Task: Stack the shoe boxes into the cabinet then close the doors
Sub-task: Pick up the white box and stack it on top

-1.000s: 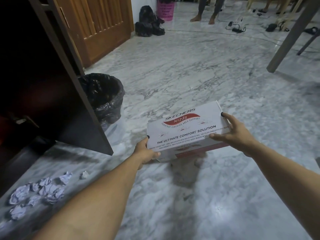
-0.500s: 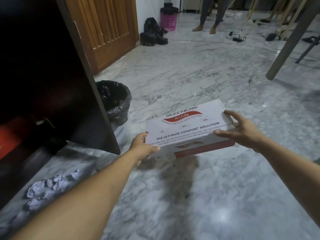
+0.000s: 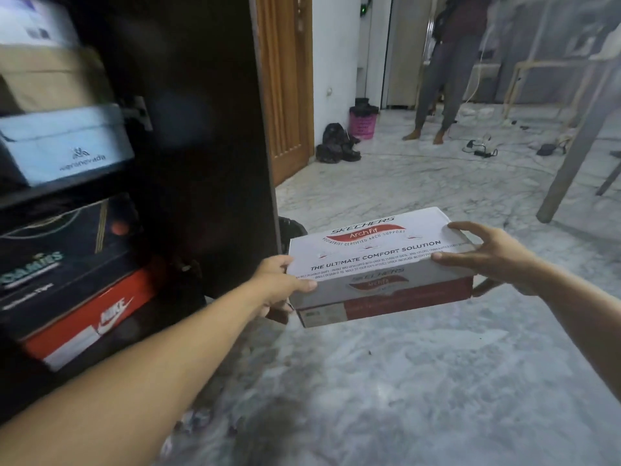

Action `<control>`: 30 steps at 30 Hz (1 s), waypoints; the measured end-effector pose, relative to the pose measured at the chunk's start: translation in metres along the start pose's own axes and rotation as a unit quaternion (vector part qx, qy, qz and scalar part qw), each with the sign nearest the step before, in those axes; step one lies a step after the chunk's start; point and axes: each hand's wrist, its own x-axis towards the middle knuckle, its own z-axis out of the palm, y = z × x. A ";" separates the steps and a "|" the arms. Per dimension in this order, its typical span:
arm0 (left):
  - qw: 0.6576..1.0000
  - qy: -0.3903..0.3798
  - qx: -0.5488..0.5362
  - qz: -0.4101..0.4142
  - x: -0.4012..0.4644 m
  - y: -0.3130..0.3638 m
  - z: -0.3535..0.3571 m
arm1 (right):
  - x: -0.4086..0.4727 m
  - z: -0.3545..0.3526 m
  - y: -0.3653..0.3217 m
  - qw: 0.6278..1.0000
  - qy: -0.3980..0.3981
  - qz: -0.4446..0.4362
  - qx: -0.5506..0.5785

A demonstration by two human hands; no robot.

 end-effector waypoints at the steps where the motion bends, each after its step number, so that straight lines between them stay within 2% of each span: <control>1: 1.000 0.006 -0.001 0.002 -0.012 0.006 -0.010 | -0.008 0.000 -0.011 1.000 -0.005 -0.006 0.002; 9: 0.994 0.097 0.013 0.042 -0.104 0.054 -0.099 | -0.073 0.018 -0.116 0.997 -0.034 -0.072 -0.007; 17: 0.978 0.193 0.005 0.074 -0.179 0.098 -0.199 | -0.090 0.063 -0.226 0.986 -0.081 -0.148 0.002; 27: 0.914 0.378 0.032 0.140 -0.274 0.192 -0.310 | -0.084 0.102 -0.391 0.949 -0.150 -0.273 0.040; 30: 0.899 0.410 0.027 0.152 -0.293 0.224 -0.329 | -0.084 0.104 -0.433 0.937 -0.165 -0.304 0.050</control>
